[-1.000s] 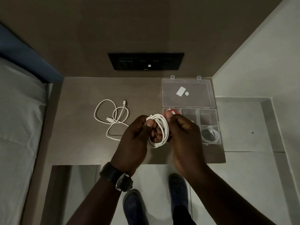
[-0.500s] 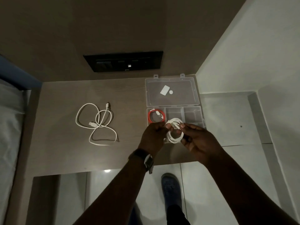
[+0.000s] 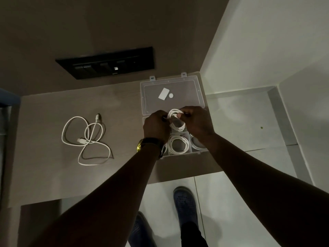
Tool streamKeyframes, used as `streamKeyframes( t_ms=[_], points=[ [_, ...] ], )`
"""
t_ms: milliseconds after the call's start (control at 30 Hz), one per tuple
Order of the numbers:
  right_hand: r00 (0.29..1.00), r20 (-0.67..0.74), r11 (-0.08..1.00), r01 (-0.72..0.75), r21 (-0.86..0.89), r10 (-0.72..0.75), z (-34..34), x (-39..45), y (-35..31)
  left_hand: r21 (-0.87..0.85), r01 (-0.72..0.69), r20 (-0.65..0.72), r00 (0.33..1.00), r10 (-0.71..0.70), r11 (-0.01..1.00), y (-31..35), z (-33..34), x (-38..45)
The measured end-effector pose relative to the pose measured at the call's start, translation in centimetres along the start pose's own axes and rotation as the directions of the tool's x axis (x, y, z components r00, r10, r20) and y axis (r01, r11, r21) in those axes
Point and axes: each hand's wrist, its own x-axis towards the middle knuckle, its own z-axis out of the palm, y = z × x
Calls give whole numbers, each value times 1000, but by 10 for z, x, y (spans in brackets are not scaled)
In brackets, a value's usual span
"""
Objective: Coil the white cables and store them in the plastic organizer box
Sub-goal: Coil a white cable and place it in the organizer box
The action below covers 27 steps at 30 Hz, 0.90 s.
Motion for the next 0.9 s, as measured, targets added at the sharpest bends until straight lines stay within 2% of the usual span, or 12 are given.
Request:
streamKeyframes(
  t_ms=[33,100,300,467,600,667,800,900],
  points=[
    [998,4,992,61,-107,-61,1,1,0,19,-20,-34,999,21,1000,-1,2,-2],
    [990,48,971,140,-194,-133,2,3,-1,58,-65,-80,994,69,996,-1,6,-6],
    [967,137,863,252,-438,-213,5,2,6,131,-199,-127,968,216,971,-8,11,-7],
    [949,218,836,304,-456,-226,8,-4,6,210,-276,-101,948,302,938,-16,11,-8],
    [934,201,887,345,-307,-295,-3,-15,17,221,-287,-95,945,313,932,-17,10,-8],
    [895,255,831,438,-343,-366,-8,-18,27,221,-285,-94,946,311,933,-19,10,-7],
    [846,361,747,522,-413,-392,-15,-11,37,240,-286,-38,952,303,928,-27,11,-7],
    [839,398,766,519,-380,-371,-17,-7,37,277,-334,38,941,337,901,-33,10,-8]
  ],
)
